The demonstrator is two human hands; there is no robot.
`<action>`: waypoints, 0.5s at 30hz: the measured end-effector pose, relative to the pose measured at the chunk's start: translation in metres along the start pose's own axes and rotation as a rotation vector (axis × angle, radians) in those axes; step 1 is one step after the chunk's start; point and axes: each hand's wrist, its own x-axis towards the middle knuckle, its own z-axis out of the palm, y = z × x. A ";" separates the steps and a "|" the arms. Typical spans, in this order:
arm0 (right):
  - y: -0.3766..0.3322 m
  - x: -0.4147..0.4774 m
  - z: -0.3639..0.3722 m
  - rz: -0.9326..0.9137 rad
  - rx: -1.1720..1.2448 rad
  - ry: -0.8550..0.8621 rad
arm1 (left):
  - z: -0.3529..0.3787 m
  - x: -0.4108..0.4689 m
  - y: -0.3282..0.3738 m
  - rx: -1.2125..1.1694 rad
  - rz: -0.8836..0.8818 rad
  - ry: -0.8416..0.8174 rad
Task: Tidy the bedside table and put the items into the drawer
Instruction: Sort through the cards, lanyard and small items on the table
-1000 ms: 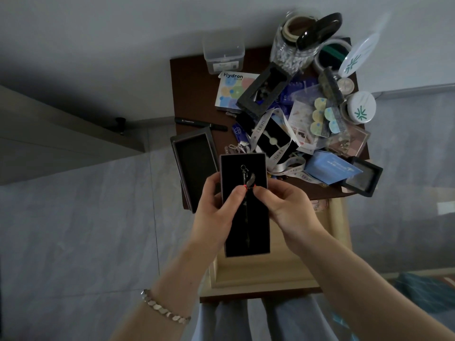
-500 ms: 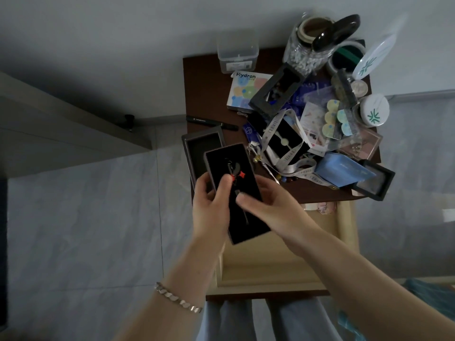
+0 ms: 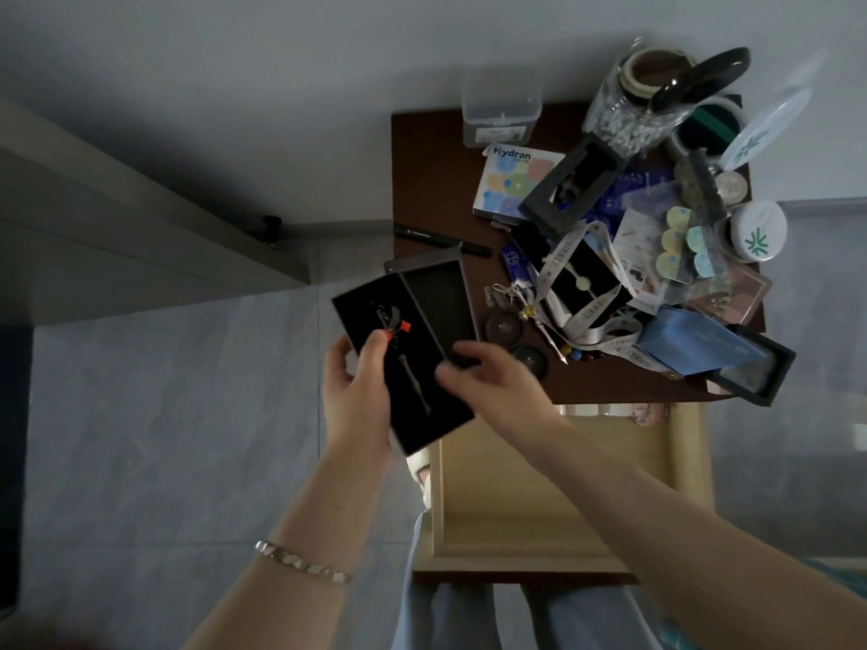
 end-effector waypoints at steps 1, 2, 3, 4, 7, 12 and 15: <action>-0.002 0.008 0.000 -0.045 -0.053 0.161 | -0.006 0.005 0.003 -0.013 -0.011 0.023; -0.005 0.016 0.001 -0.089 -0.139 0.314 | -0.011 0.010 0.005 -0.026 -0.022 0.040; -0.008 0.022 0.000 -0.115 -0.244 0.414 | -0.016 0.013 0.008 -0.039 -0.032 0.051; -0.011 0.029 0.001 -0.117 -0.349 0.447 | -0.020 0.016 0.009 -0.042 -0.033 0.058; -0.013 0.050 0.010 -0.013 -0.602 0.342 | -0.028 0.022 0.011 0.007 -0.024 0.042; -0.011 0.040 0.003 -0.080 -0.497 0.404 | -0.034 0.020 0.010 0.047 -0.046 -0.048; -0.016 0.017 -0.013 -0.140 -0.324 0.371 | -0.031 0.015 0.008 0.076 -0.019 -0.102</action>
